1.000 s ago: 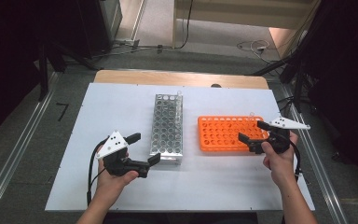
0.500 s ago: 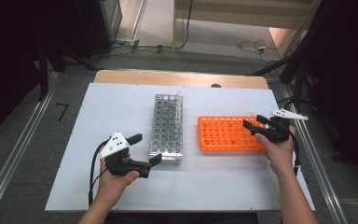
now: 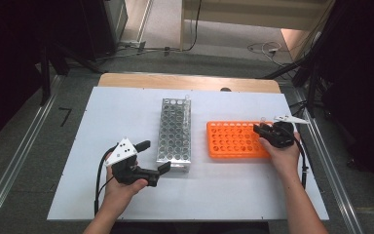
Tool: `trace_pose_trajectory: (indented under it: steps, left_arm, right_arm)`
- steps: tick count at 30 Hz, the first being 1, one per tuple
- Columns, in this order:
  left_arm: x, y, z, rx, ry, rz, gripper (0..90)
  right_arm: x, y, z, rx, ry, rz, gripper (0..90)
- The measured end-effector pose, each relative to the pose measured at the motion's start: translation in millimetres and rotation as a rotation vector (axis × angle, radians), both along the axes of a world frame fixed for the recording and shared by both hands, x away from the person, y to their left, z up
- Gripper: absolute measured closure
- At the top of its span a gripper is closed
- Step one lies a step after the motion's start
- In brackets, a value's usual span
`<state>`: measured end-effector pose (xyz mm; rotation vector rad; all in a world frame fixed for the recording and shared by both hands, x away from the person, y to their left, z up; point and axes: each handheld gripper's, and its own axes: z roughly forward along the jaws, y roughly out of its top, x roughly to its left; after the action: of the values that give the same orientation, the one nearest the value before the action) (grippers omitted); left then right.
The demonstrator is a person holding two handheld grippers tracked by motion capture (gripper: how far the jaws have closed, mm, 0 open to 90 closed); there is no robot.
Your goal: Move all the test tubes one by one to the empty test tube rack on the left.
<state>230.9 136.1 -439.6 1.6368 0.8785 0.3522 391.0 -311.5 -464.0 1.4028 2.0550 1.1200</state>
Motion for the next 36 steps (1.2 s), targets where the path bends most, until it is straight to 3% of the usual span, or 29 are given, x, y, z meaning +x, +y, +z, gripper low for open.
trace_pose_trajectory:
  steps: [5, 19, 26, 30, 36]
  left_arm:
    - [0.4, -0.8, 1.0, -0.002, 0.002, 0.003, 0.0]
    - [2.3, -10.5, 6.1, 0.005, -0.012, -0.015, 0.0]
    - [9.6, -18.0, 10.2, 0.01, -0.026, -0.03, 0.0]
    - [15.0, -23.2, 11.3, 0.017, -0.031, -0.037, 0.0]
    - [26.0, -29.6, 16.5, 0.007, -0.034, -0.046, 0.0]
  right_arm:
    - [-0.1, -2.7, -0.3, -0.005, -0.004, -0.038, 73.8]
    - [-14.7, -11.0, 25.4, 0.067, -0.082, -0.014, 74.1]
    - [-28.1, -3.2, 40.5, 0.09, -0.092, 0.056, 74.1]
    - [-35.6, 5.0, 46.0, 0.131, -0.072, 0.125, 74.1]
    - [-47.9, 24.2, 53.5, 0.125, -0.073, 0.21, 74.2]
